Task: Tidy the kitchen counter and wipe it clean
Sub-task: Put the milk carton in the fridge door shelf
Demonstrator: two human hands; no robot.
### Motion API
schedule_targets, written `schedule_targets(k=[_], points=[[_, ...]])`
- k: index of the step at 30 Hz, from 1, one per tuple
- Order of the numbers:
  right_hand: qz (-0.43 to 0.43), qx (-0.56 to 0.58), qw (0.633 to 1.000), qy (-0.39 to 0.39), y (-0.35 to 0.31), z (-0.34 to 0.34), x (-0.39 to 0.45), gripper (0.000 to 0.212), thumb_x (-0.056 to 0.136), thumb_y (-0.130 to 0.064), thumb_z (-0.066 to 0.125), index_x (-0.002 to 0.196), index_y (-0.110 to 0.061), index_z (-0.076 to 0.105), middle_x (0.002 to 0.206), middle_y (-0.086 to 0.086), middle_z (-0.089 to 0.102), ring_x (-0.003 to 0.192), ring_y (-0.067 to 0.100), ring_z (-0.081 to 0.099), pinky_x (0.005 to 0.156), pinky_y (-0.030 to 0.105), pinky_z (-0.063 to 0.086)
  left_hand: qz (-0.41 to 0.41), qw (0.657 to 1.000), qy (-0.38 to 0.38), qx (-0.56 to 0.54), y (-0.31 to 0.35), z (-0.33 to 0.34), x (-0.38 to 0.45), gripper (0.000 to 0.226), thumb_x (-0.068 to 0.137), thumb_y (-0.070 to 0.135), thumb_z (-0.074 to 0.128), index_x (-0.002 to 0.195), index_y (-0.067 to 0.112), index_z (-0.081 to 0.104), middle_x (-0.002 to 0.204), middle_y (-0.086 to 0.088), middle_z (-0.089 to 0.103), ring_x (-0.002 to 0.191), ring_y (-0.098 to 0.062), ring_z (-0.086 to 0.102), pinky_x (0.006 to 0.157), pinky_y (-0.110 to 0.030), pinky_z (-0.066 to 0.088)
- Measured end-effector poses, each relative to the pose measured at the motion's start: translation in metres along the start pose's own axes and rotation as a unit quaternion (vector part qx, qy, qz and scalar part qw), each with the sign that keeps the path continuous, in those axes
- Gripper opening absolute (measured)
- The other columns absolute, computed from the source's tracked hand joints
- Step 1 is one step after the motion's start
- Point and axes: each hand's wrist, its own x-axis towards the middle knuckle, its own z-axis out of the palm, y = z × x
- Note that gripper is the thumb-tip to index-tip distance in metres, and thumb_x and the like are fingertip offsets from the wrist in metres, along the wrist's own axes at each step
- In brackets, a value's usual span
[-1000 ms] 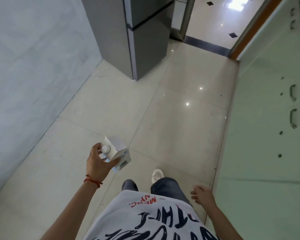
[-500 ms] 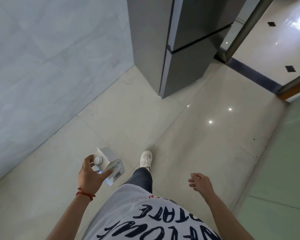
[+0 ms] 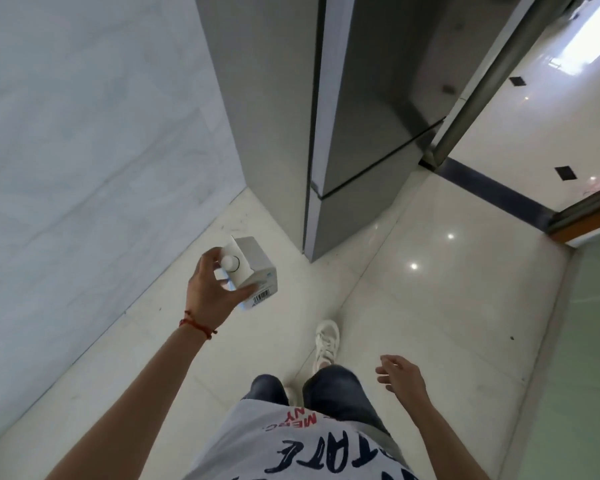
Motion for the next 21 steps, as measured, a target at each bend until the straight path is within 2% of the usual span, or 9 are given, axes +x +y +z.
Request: schedule_targets(k=[3, 5, 9, 11, 13, 14, 16, 18, 21], points=[[-0.031, 0.005, 0.999, -0.014, -0.058, -0.006, 0.038, 0.013, 0.092, -0.017, 0.050, 0.095, -0.010, 0.061, 0.076, 0.002, 0.066, 0.071, 0.019, 0.063, 0.080, 0.038, 0.049, 0.005, 1.000, 0.017, -0.002, 0.018, 0.020, 0.042, 0.074, 0.055, 0.019, 0.087, 0.117, 0.013, 0.046, 0.114, 0.003, 0.053, 0.101, -0.013, 0.054, 0.077, -0.027, 0.053], [-0.063, -0.008, 0.998, -0.023, -0.102, -0.012, 0.058, 0.016, 0.091, -0.016, 0.050, 0.100, -0.010, 0.062, 0.083, 0.007, 0.069, 0.073, 0.018, 0.064, 0.082, 0.039, 0.050, -0.010, 1.000, 0.026, 0.002, 0.025, 0.031, 0.058, 0.075, 0.056, 0.019, 0.086, 0.118, 0.012, 0.045, 0.113, 0.004, 0.052, 0.100, -0.014, 0.054, 0.078, -0.029, 0.054], [-0.179, -0.063, 0.982, -0.021, -0.202, -0.021, 0.082, 0.028, 0.089, -0.020, 0.049, 0.116, -0.016, 0.057, 0.102, 0.003, 0.067, 0.090, 0.021, 0.063, 0.086, 0.038, 0.049, -0.052, 0.997, 0.050, 0.004, 0.033, 0.044, 0.075, 0.074, 0.056, 0.018, 0.086, 0.118, 0.010, 0.046, 0.111, 0.003, 0.051, 0.098, -0.017, 0.054, 0.076, -0.032, 0.055], [-0.240, -0.072, 0.968, -0.010, -0.253, -0.021, 0.084, 0.037, 0.090, -0.024, 0.051, 0.127, -0.017, 0.050, 0.106, 0.002, 0.063, 0.097, 0.017, 0.058, 0.087, 0.032, 0.046, -0.071, 0.996, 0.060, 0.009, 0.035, 0.047, 0.080, 0.072, 0.057, 0.015, 0.086, 0.117, 0.009, 0.047, 0.111, 0.002, 0.053, 0.098, -0.017, 0.055, 0.070, -0.020, 0.054], [-0.296, -0.049, 0.954, 0.007, -0.298, -0.015, 0.083, 0.050, 0.089, -0.030, 0.054, 0.136, -0.018, 0.039, 0.126, 0.004, 0.057, 0.113, 0.017, 0.053, 0.094, 0.031, 0.043, -0.101, 0.992, 0.073, 0.003, 0.036, 0.048, 0.084, 0.070, 0.057, 0.013, 0.085, 0.116, 0.010, 0.047, 0.110, 0.002, 0.054, 0.098, -0.018, 0.055, 0.062, -0.007, 0.050], [-0.329, -0.037, 0.944, 0.019, -0.317, -0.010, 0.083, 0.058, 0.088, -0.031, 0.056, 0.139, -0.017, 0.033, 0.136, 0.005, 0.050, 0.123, 0.018, 0.048, 0.098, 0.031, 0.041, -0.110, 0.991, 0.080, -0.002, 0.036, 0.048, 0.087, 0.069, 0.057, 0.012, 0.085, 0.115, 0.010, 0.047, 0.109, 0.002, 0.054, 0.099, -0.019, 0.056, 0.061, -0.007, 0.050], [-0.392, -0.017, 0.918, 0.053, -0.350, 0.004, 0.085, 0.072, 0.086, -0.031, 0.060, 0.144, -0.013, 0.022, 0.148, 0.009, 0.034, 0.135, 0.022, 0.036, 0.106, 0.033, 0.037, -0.120, 0.989, 0.086, -0.007, 0.036, 0.048, 0.095, 0.069, 0.057, 0.011, 0.085, 0.115, 0.010, 0.047, 0.109, 0.000, 0.055, 0.099, -0.024, 0.059, 0.067, -0.017, 0.051], [-0.449, -0.006, 0.886, 0.115, -0.376, 0.018, 0.086, 0.083, 0.083, -0.035, 0.062, 0.145, -0.006, 0.014, 0.152, 0.015, 0.022, 0.140, 0.027, 0.025, 0.113, 0.041, 0.031, -0.122, 0.989, 0.079, -0.006, 0.036, 0.047, 0.107, 0.069, 0.057, 0.011, 0.085, 0.115, 0.010, 0.047, 0.108, 0.000, 0.055, 0.098, -0.026, 0.060, 0.070, -0.023, 0.051], [-0.520, 0.006, 0.824, 0.227, -0.410, 0.032, 0.086, 0.089, 0.081, -0.038, 0.063, 0.142, 0.001, 0.010, 0.152, 0.024, 0.015, 0.142, 0.030, 0.016, 0.118, 0.035, 0.018, -0.095, 0.994, 0.052, 0.006, 0.041, 0.042, 0.134, 0.070, 0.056, 0.012, 0.085, 0.115, 0.010, 0.048, 0.108, 0.000, 0.055, 0.099, -0.022, 0.057, 0.074, -0.029, 0.055]])
